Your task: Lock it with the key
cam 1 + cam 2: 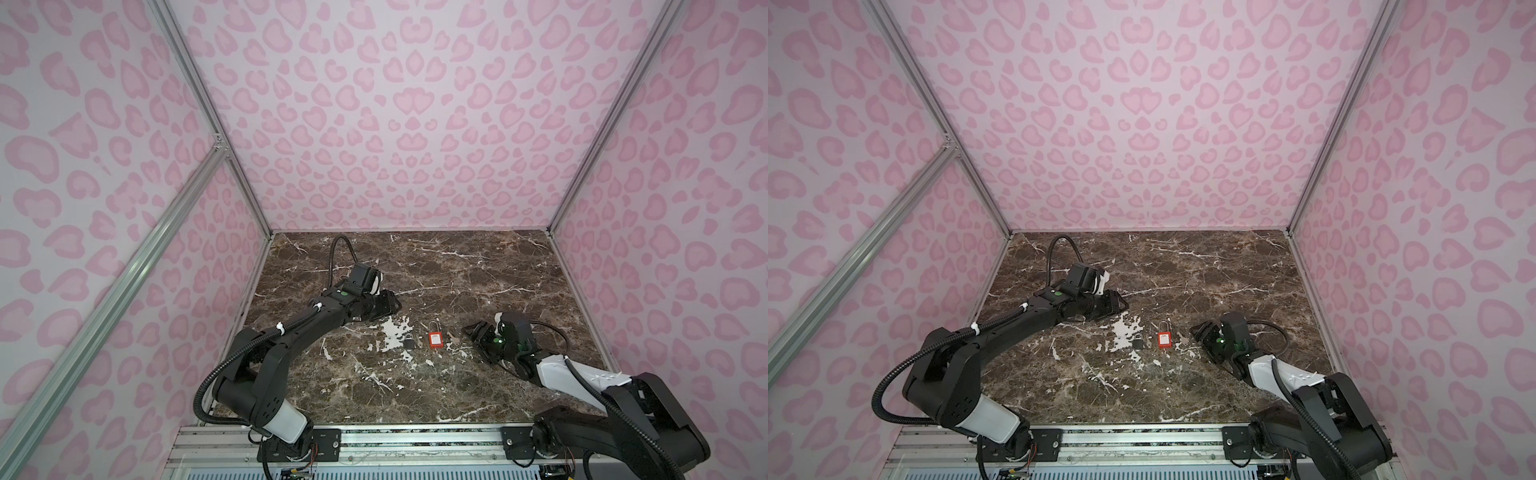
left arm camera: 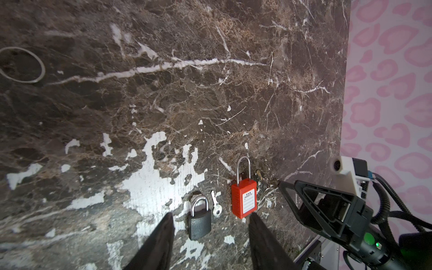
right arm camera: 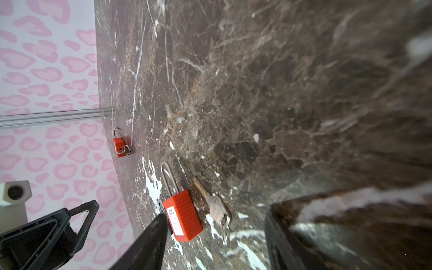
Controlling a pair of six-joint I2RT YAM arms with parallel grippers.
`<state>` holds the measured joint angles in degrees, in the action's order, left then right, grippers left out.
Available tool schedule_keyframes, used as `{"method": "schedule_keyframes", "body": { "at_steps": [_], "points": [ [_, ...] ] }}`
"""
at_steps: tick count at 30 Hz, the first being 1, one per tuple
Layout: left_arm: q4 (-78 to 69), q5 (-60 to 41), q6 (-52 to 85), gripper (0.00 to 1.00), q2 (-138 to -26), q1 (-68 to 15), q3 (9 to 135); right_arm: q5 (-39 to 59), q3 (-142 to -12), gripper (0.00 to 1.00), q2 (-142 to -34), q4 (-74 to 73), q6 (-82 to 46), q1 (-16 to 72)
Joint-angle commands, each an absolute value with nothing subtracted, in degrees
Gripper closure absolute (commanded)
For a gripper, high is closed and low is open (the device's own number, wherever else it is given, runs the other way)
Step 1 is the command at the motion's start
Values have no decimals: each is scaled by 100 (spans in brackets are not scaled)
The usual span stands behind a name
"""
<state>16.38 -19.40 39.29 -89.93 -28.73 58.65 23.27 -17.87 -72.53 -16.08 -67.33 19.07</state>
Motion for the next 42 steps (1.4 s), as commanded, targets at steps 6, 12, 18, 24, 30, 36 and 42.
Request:
{"method": "schedule_keyframes", "body": {
  "at_steps": [6, 12, 18, 24, 30, 36, 42],
  "points": [
    [1493, -2123, 3902, 46, -9036, -2865, 5894, 2847, -1889, 33, -7997, -2686, -7077, 2051],
    [1479, -2161, 3881, 46, -9012, -2854, 5786, 2637, -1887, 33, -8145, -2920, -7349, 2439],
    [1572, -2184, 3852, 46, -8891, -2819, 5748, 2532, -1931, 33, -8117, -2858, -7359, 2526],
    [1859, -1995, 3680, 46, -8695, -2591, 5766, 2475, -2092, 33, -7653, -2177, -7053, 2106],
    [3064, -887, 3117, 45, -8766, -2330, 6273, 2284, -2457, 33, -7000, -920, -6314, 1779],
    [4467, 385, 2504, 44, -9773, -2252, 7465, 2432, -2599, 33, -6864, -635, -6078, 1492],
    [4753, 682, 2153, 42, -10530, -1955, 8333, 2654, -2698, 33, -6959, -519, -5910, 1272]
  ]
}}
